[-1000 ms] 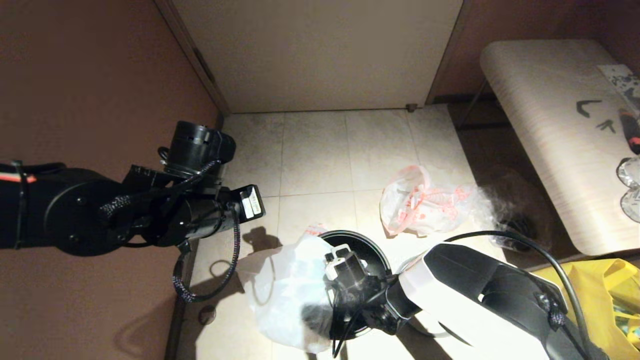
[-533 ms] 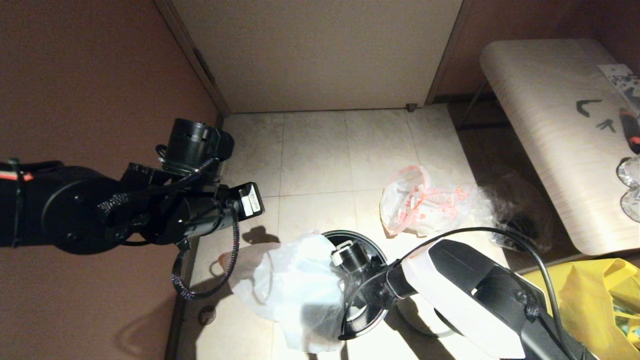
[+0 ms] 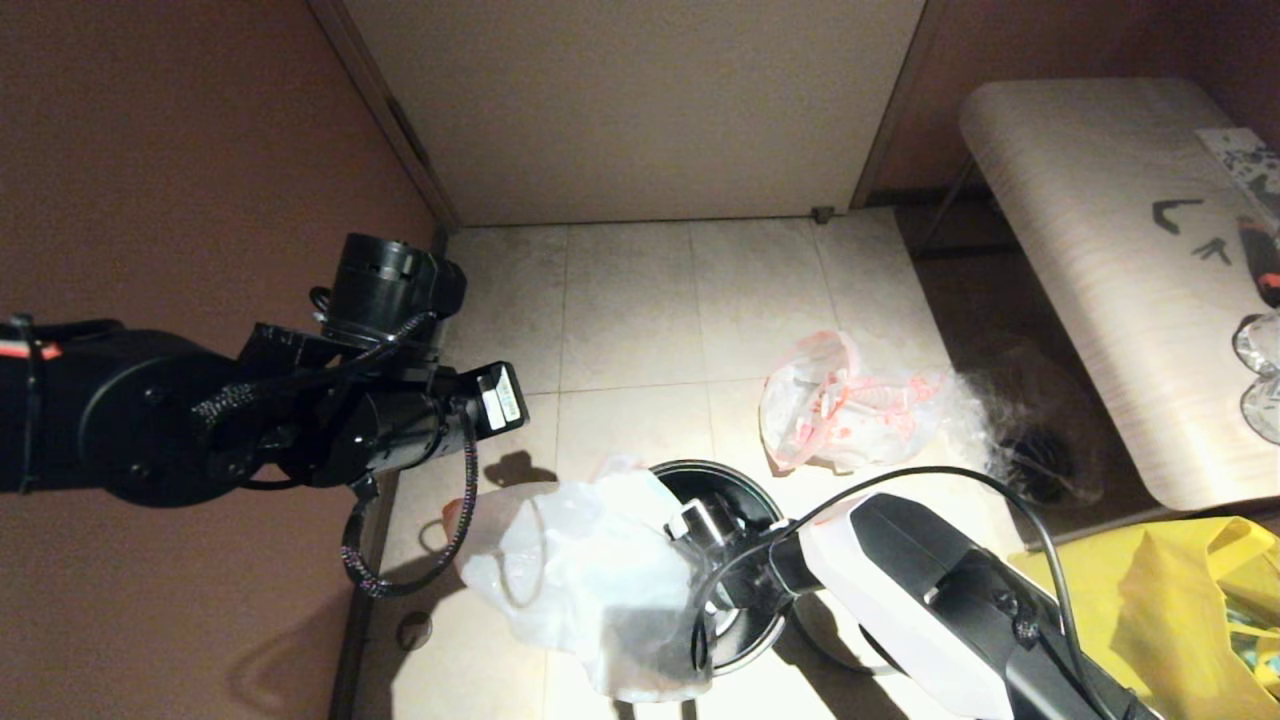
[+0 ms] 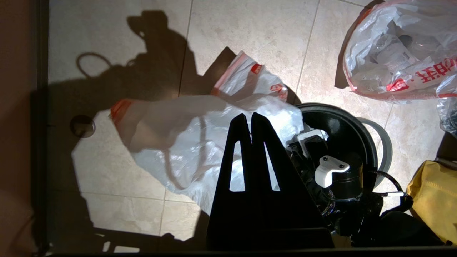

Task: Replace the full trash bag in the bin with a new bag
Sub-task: Put the new garbage bag on the trash can

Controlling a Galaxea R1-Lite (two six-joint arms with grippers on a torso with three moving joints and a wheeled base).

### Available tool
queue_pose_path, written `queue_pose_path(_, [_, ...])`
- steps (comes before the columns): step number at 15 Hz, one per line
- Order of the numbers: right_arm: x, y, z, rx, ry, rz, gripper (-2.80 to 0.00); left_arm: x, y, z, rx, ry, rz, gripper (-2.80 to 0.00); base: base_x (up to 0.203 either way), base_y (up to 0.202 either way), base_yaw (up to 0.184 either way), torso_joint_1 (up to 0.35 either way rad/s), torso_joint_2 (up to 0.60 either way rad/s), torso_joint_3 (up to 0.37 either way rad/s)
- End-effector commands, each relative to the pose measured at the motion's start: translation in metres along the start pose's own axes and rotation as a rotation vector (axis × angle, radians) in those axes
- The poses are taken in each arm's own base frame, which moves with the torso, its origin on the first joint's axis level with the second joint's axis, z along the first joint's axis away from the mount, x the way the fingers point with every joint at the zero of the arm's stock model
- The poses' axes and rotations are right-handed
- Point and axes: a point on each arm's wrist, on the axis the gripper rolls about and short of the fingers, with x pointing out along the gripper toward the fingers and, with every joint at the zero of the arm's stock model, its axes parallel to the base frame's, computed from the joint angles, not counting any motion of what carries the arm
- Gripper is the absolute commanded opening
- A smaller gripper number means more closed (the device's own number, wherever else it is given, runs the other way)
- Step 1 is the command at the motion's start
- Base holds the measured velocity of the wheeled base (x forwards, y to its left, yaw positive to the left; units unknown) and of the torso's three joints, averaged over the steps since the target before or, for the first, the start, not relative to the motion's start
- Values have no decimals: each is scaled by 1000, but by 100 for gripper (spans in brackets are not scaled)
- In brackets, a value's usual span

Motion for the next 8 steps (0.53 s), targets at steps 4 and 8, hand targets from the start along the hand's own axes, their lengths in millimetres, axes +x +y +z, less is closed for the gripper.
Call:
queue_pose_path(4, [-34, -9, 32, 30, -85, -5, 0, 0, 0, 0, -3, -1, 3, -280, 0, 0, 0, 0, 0, 0])
queue_pose_path(8, [-77, -6, 32, 56, -61, 25, 0, -1, 1, -1, 3, 5, 7, -280, 0, 0, 0, 0, 0, 0])
